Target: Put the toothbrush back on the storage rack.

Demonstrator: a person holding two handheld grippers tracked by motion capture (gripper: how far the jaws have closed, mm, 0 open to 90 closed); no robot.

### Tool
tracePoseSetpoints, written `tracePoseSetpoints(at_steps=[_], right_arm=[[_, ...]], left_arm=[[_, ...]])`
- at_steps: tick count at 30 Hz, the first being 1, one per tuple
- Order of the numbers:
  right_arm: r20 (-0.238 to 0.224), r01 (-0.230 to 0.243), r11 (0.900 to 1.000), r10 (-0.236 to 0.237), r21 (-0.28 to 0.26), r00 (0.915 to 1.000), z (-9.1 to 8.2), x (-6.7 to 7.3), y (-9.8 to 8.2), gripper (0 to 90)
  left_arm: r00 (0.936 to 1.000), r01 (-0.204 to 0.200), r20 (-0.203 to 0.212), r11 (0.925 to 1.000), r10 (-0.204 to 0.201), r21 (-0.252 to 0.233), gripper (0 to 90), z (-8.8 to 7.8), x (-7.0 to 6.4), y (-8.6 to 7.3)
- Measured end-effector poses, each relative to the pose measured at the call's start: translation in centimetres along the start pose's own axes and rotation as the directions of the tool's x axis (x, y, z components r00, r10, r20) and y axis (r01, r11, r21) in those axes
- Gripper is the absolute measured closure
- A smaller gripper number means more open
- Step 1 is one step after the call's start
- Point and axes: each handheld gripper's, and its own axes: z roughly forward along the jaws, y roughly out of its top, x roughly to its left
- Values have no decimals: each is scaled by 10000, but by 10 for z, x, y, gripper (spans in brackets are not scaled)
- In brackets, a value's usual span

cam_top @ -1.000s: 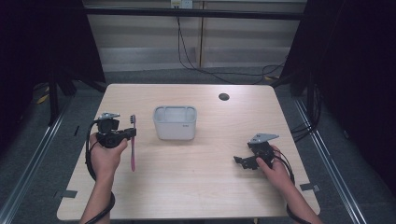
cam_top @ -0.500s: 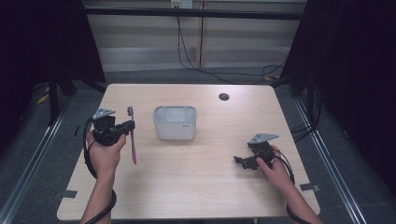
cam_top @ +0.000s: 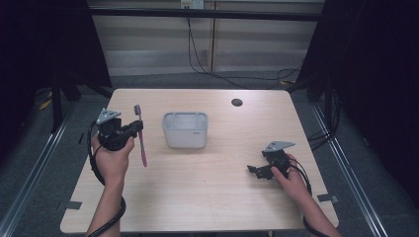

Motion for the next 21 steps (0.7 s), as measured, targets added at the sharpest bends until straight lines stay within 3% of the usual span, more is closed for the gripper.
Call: tracePoseSetpoints(at_steps=[21], right_arm=[[1, -13, 10000, 13, 13, 10000, 0, 0, 0, 112]], left_arm=[[9998, -193, 64, 9982, 197, -565, 829, 6, -10, 15]])
